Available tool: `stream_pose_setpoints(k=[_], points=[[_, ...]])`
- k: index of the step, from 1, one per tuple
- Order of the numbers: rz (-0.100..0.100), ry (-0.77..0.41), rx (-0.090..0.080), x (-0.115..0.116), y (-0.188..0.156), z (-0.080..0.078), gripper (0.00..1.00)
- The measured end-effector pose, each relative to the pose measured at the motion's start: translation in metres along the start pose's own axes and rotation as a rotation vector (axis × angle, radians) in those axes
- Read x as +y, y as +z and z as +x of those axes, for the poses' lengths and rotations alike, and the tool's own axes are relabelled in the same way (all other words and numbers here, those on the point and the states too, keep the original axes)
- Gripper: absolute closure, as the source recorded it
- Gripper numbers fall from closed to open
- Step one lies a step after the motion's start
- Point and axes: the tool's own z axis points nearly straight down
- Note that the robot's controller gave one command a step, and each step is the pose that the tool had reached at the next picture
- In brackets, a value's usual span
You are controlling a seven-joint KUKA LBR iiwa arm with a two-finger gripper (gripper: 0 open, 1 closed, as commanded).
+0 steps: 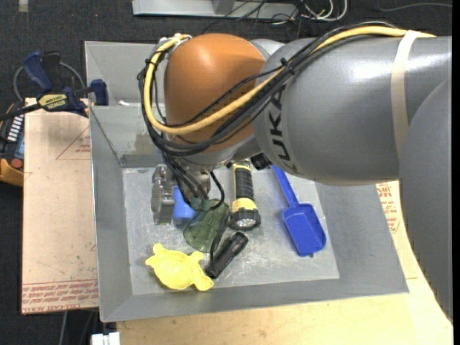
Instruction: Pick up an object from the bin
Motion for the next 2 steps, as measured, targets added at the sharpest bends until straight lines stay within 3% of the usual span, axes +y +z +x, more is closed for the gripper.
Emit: stream_pose_setpoints(k=[2], points=[[0.000, 0.000, 0.000, 0.0000, 0.0000, 0.0000, 1.00]])
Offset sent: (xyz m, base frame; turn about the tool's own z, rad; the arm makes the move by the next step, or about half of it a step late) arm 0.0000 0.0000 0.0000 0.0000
